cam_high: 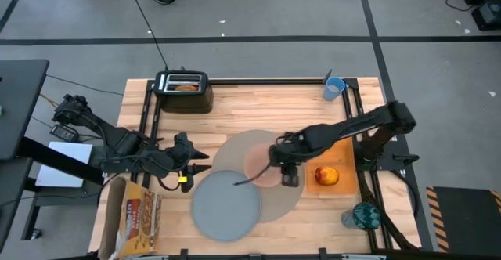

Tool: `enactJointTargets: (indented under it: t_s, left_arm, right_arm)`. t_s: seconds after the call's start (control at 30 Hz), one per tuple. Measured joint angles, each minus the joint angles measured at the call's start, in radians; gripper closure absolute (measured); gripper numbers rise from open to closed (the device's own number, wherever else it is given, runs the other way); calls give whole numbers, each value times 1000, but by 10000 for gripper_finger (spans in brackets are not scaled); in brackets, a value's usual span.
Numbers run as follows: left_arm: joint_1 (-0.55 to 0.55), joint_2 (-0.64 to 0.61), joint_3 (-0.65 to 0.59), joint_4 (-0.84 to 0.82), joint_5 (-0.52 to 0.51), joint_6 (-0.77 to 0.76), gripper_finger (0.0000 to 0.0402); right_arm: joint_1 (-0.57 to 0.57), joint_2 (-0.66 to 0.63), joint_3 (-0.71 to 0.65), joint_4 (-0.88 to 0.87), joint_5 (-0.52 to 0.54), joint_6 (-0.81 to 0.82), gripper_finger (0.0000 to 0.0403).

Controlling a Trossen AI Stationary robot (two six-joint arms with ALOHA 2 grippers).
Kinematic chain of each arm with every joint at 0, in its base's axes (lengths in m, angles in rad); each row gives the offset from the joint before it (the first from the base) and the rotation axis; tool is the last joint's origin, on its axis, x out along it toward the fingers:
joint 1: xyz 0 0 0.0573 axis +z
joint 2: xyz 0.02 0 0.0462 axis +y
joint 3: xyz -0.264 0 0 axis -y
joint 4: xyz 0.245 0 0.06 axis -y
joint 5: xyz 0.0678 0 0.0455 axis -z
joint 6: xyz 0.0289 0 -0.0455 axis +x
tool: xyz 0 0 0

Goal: Arrange a breakfast setting
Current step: Put the red apple to the top left of the light orange bowl on the gray mat

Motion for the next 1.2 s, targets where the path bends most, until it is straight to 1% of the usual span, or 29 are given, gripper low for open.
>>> enactJointTargets:
  t_s: [0.1, 0.2, 0.33, 0.4, 0.5, 0.57, 0.63, 0.93, 1.07, 1.2]
  left_arm:
    - [-5, 0, 0, 0, 2, 0, 230]
    - [-5, 0, 0, 0, 3, 1, 230]
    - [-3, 0, 0, 0, 2, 5, 230]
    - [-3, 0, 0, 0, -2, 11, 230]
    - [-3, 0, 0, 0, -16, 13, 230]
    - [-3, 0, 0, 0, -18, 13, 230]
    - [-3, 0, 0, 0, -18, 12, 230]
    - [-3, 0, 0, 0, -18, 1, 230]
    - [-3, 0, 0, 0, -19, 1, 230]
    - [-3, 0, 0, 0, -19, 1, 230]
  right_arm:
    - [51, -52, -4, -145, 7, 20, 226]
    - [93, -96, -58, -186, 20, 66, 233]
    - [122, -143, -186, -134, -13, 136, 245]
    - [125, -158, -259, -77, -22, 153, 248]
    - [111, -163, -360, -7, -59, 153, 251]
    - [98, -162, -412, 33, -99, 160, 252]
    - [90, -162, -453, 66, -116, 172, 252]
    - [88, -162, -560, 221, -89, 111, 258]
    - [88, -162, -593, 258, -87, 116, 271]
    - [88, -162, -596, 261, -87, 116, 289]
